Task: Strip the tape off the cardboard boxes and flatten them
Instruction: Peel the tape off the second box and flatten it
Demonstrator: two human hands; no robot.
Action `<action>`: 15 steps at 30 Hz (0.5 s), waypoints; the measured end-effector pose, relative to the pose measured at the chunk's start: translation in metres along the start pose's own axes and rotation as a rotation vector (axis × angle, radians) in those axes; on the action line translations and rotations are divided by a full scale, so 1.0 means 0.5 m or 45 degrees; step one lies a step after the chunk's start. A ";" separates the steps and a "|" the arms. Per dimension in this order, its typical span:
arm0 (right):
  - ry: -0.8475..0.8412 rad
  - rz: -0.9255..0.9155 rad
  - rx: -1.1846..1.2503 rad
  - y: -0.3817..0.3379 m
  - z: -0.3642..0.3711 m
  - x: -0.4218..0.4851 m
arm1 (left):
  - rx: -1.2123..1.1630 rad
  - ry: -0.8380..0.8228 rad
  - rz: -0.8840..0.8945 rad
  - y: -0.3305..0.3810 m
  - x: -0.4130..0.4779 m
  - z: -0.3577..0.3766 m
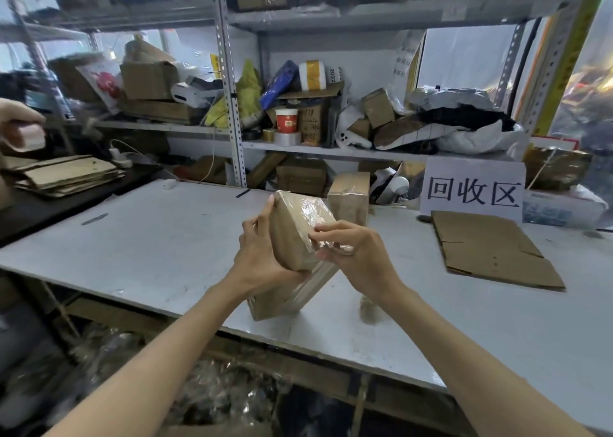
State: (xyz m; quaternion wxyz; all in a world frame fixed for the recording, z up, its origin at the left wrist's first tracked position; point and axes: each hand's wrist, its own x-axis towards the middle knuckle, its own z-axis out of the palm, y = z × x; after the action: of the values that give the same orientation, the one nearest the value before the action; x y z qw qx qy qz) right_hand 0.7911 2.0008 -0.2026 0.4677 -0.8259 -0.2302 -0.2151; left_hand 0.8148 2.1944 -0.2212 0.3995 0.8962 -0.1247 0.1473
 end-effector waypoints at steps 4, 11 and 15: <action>0.025 -0.099 -0.031 -0.018 0.006 0.000 | 0.016 0.006 0.059 0.005 0.012 0.002; -0.276 0.060 -0.081 -0.041 -0.006 0.027 | 0.043 0.010 0.154 -0.003 0.010 0.003; -0.354 -0.037 -0.359 -0.042 -0.005 0.037 | 0.032 -0.025 0.171 -0.009 0.014 0.003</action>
State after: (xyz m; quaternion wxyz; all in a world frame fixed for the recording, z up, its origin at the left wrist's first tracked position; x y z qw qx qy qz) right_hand 0.7932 2.0117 -0.1769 0.3081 -0.9014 -0.2721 -0.1358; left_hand 0.8230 2.1952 -0.2227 0.3760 0.8922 -0.1868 0.1665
